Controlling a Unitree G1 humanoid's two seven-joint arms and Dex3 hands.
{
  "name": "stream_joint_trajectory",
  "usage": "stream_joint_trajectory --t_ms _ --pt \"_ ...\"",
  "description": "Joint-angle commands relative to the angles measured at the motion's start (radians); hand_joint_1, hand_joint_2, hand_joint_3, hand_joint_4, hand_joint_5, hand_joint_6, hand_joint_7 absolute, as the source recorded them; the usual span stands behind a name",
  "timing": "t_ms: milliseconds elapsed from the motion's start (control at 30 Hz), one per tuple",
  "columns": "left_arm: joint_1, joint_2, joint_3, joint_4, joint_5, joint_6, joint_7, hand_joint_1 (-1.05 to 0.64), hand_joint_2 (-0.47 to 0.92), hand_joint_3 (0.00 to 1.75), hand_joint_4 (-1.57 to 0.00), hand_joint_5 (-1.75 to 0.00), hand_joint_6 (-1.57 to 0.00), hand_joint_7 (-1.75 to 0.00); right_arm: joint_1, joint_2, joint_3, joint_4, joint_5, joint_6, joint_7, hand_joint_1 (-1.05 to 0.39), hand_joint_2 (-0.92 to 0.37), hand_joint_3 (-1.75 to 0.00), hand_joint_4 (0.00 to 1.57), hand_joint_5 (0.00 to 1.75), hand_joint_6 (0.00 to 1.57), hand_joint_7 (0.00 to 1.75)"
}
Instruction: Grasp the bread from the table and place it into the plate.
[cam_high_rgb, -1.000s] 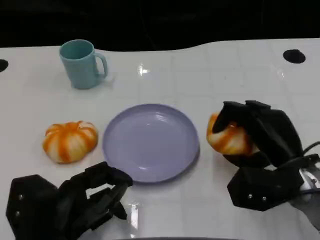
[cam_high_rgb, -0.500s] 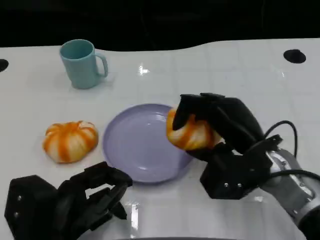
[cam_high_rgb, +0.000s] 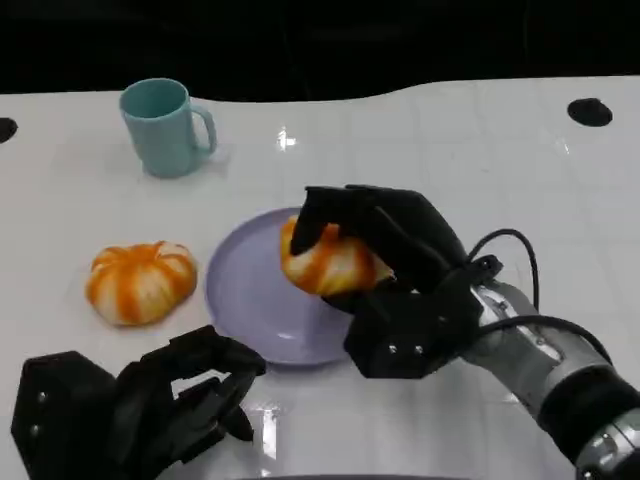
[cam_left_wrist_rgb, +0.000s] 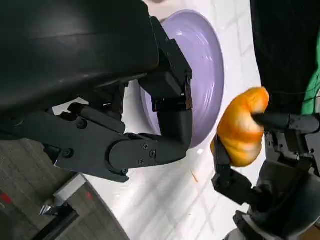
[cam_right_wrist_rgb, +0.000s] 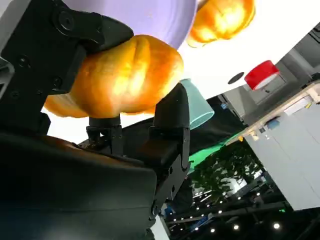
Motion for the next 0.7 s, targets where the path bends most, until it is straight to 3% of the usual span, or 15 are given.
stream_joint_trajectory --t_ms 33,100,200,300,467,700 --pt "0.014 0.012 0.001 -0.013 0.007 -0.003 0.007 -0.43 0.92 0.44 -0.61 -1.75 -0.65 -1.27 -0.036 -0.015 0.029 0.017 -0.015 0.041 0.064 -0.22 -0.64 -0.60 0.57 1.10 0.77 0.43" --pt "0.014 0.010 0.001 -0.012 0.004 -0.001 0.007 -0.43 0.91 0.44 -0.61 -1.75 -0.65 -1.27 -0.036 -0.033 0.049 -0.003 -0.028 0.068 0.122 -0.33 -0.83 -0.31 0.34 0.66 0.60 0.16" --pt "0.014 0.009 0.002 -0.009 -0.001 -0.003 0.004 -0.43 0.91 0.44 -0.61 -1.75 -0.66 -1.26 -0.021 -0.053 0.062 -0.047 -0.027 0.103 0.194 -0.48 -0.91 -0.18 0.11 0.44 0.41 0.02" --pt "0.016 0.010 -0.001 -0.015 0.004 -0.001 0.007 -0.43 0.91 0.44 -0.60 -1.75 -0.66 -1.25 0.006 -0.070 0.065 -0.111 -0.017 0.148 0.268 -0.60 -0.92 -0.21 0.01 0.31 0.28 0.00" --pt "0.018 0.008 -0.002 -0.023 0.006 0.002 0.011 -0.44 0.91 0.43 -0.60 -1.74 -0.67 -1.26 0.069 -0.103 0.055 -0.236 0.011 0.188 0.354 -0.67 -0.92 -0.24 0.00 0.25 0.27 0.01" --pt "0.018 0.011 -0.002 -0.022 0.006 -0.004 0.006 -0.44 0.92 0.44 -0.58 -1.74 -0.65 -1.25 0.184 -0.163 0.021 -0.417 0.073 0.186 0.429 -0.64 -0.92 -0.23 0.05 0.34 0.30 0.02"
